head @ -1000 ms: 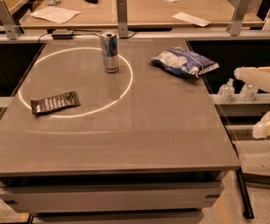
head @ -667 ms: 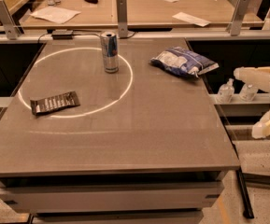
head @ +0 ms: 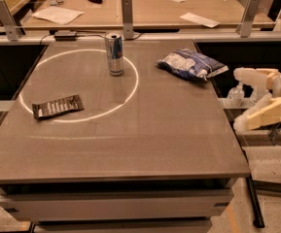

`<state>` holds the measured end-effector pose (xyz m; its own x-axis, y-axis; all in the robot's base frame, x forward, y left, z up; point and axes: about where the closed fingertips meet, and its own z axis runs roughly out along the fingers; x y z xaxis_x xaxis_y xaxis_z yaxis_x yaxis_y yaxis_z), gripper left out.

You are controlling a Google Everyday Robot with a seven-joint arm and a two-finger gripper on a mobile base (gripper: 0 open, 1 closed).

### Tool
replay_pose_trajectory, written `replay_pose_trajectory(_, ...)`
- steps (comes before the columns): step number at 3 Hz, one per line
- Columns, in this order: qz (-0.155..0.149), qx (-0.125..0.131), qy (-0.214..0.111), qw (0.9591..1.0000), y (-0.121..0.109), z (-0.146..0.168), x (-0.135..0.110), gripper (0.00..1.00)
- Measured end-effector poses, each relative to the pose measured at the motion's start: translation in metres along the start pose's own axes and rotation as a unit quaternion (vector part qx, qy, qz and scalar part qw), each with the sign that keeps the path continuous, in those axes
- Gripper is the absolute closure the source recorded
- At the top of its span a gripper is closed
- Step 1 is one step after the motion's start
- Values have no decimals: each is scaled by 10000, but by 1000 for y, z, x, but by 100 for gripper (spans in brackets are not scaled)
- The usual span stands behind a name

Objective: Pick redbull can

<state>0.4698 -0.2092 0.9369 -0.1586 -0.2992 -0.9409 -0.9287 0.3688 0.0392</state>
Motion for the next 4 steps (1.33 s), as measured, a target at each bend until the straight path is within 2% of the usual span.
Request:
replay_pose_trajectory(1, 253, 482, -192, 9983, -25, 27, 3, 0)
replay_pose_trajectory(2, 114, 604, -507, 9968, -61, 56, 0, 0)
replay_pose_trajectory(4, -355, 677, -217, 9968, -115, 103, -16, 0)
